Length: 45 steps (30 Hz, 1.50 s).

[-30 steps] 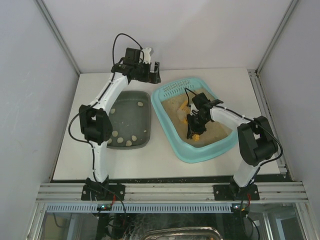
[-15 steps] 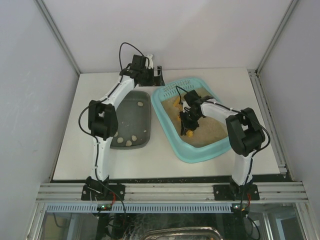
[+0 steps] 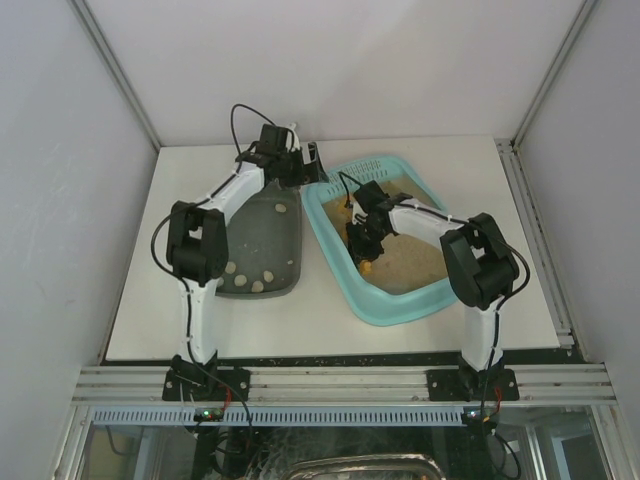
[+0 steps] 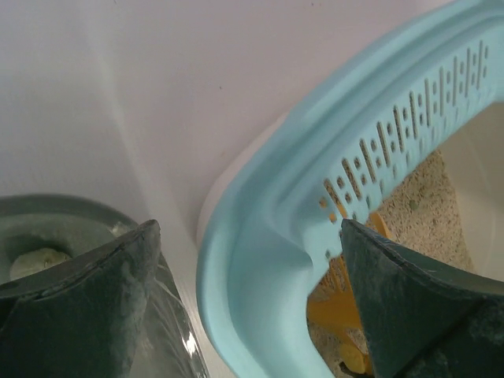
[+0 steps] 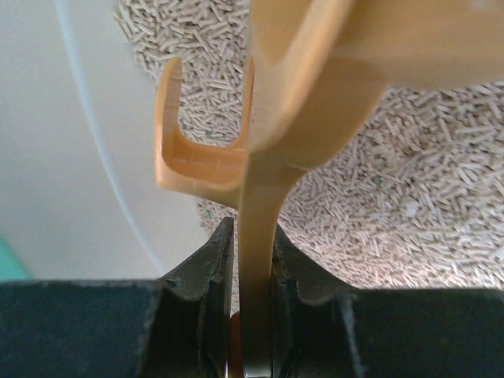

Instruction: Clean the litter box

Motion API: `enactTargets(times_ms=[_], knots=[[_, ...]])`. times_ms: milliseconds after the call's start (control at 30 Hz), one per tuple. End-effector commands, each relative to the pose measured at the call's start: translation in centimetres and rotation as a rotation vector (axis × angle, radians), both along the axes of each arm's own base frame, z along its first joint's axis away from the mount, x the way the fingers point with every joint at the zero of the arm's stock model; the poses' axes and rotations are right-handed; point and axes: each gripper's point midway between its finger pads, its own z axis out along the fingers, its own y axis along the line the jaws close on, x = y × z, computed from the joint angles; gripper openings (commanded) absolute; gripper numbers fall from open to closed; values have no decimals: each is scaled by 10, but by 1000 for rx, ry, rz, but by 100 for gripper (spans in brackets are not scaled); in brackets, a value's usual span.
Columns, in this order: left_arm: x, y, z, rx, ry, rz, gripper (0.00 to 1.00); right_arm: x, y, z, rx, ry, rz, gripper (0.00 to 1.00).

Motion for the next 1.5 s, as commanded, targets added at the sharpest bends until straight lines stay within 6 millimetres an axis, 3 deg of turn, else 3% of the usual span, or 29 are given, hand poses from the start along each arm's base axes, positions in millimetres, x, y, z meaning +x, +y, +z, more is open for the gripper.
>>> enactTargets(times_ms=[0, 167, 400, 600, 933, 1133, 1267, 1467], knots=[[-5, -6, 54, -69, -96, 5, 100, 0, 36, -6, 154, -18, 25, 0], [-4, -3, 64, -73, -118, 9, 100, -5, 51, -13, 271, 8, 5, 0], [-10, 0, 64, -69, -122, 12, 100, -16, 66, -16, 403, 54, 2, 0], [-10, -1, 67, -73, -129, 13, 100, -14, 82, -1, 590, 115, 1, 0], [-7, -3, 69, -69, -139, -2, 100, 26, 58, 20, 890, 101, -158, 0], [-5, -3, 69, -61, -142, -10, 100, 34, 64, 15, 792, 75, -120, 0], [-4, -2, 70, -55, -144, -11, 100, 29, 62, 3, 579, 73, -52, 0], [-2, -1, 69, -53, -143, -3, 100, 13, 62, 4, 454, 149, -6, 0]])
